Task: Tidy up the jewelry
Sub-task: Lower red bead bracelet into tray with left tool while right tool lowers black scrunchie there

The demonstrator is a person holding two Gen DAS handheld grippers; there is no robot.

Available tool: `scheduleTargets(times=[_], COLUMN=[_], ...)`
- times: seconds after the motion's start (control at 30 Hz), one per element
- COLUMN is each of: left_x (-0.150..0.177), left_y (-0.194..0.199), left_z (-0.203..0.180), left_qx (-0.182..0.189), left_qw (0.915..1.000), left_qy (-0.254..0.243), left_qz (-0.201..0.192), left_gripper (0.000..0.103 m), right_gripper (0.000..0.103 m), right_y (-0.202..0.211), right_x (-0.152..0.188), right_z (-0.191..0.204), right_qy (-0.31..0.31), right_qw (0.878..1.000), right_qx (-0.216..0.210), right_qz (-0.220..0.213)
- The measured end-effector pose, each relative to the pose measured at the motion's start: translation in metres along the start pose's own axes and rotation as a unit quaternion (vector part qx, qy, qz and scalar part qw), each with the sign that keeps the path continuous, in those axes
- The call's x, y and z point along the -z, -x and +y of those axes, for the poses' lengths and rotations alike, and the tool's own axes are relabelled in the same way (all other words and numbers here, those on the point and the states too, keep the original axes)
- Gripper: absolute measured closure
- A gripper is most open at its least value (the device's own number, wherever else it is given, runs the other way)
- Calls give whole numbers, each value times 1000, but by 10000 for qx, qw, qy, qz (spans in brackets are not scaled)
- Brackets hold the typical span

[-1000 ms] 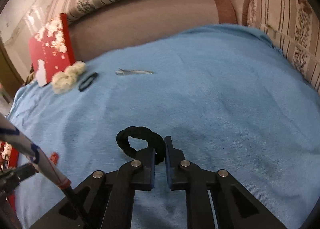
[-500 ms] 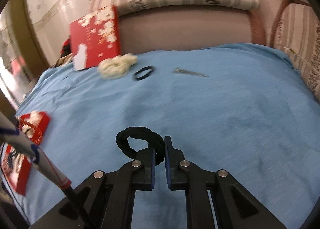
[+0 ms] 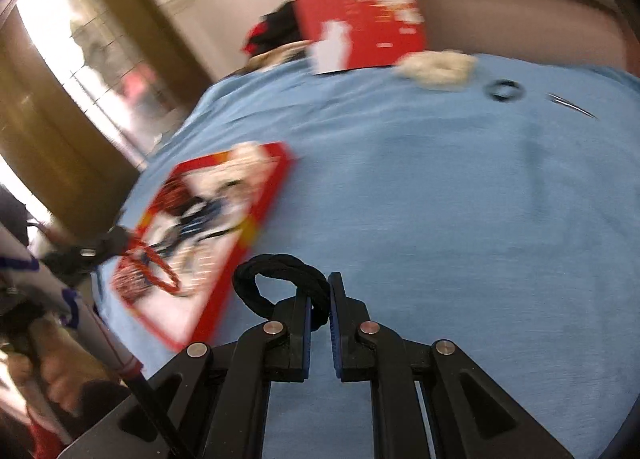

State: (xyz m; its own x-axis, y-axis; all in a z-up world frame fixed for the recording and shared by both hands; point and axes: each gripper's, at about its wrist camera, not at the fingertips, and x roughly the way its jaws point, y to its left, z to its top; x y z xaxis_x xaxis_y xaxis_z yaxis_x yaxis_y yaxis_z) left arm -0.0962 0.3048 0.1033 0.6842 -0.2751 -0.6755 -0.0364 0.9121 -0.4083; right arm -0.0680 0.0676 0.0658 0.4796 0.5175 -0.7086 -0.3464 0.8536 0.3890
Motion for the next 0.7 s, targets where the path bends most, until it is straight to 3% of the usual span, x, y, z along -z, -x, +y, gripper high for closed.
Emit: scheduleTargets(times=[0.23,0.37,0.53,0.63,0.7], left_x=[4,5,0,-4,-6], left_y=[-13,-18,-4,4,9], left_z=[67,93,108,107,103], left_qx=[-579,-844,-625,-443,-379], left_qw=[9951,9900,9902,9913,9923], left_qy=[588,877,1173,1220,1178], left_qz=[550,716,435,231,100], left_gripper=[93,93,91,82,71], right_gripper=[94,94,94,93,85], right_y=[-33,-61,-91,-101,-103], right_x=[1,12,22,24,24], right_z=[87,120,136,139,141], right_qy=[753,1149,1358,1414,1451], right_qw=[9957,9896,9835,9816,9807], right_qx=[-351,-309,-130,-14,91], right_qz=[403,811,1193,1286,1308])
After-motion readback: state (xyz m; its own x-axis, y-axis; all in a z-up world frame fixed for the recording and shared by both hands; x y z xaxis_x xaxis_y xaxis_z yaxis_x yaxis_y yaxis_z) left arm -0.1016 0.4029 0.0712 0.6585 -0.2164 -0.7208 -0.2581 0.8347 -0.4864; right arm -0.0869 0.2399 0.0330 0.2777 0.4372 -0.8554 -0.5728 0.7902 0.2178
